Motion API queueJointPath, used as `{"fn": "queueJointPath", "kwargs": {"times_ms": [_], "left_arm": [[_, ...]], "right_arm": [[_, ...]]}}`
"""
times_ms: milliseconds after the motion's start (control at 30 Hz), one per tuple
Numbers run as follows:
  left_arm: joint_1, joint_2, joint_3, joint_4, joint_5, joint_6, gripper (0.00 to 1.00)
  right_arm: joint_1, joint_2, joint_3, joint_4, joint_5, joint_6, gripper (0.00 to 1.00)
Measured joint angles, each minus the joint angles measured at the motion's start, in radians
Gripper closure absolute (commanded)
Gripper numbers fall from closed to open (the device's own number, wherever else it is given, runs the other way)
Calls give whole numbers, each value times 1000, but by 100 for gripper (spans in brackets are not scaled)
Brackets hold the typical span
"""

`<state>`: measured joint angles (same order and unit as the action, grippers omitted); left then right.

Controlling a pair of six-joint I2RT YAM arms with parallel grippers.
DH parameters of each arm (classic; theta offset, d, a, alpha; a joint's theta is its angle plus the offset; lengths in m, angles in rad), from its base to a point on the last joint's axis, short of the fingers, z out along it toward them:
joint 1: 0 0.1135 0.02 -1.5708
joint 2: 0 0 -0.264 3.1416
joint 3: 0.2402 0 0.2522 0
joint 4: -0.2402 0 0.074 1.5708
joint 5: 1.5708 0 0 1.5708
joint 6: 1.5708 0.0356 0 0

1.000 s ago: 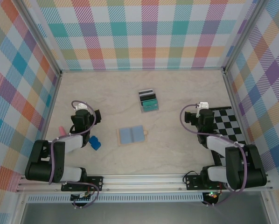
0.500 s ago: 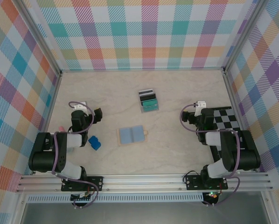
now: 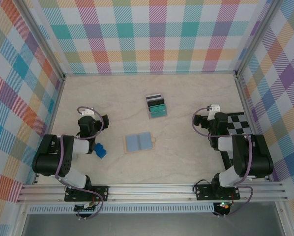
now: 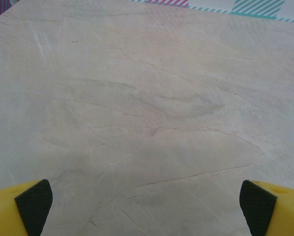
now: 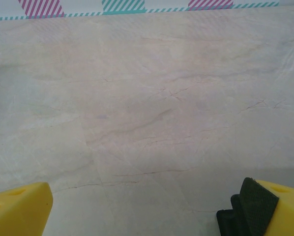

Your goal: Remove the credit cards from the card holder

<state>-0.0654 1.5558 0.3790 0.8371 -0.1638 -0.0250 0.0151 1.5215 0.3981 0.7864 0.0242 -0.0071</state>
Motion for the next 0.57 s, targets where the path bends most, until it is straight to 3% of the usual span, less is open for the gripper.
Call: {"fn": "queueJointPath", "kwargs": {"times_ms": [567], "left_arm": [[-6,2,15,-23,-2,26,0]], "right_arm": [[-1,0,1,-1,0,3,0]]}}
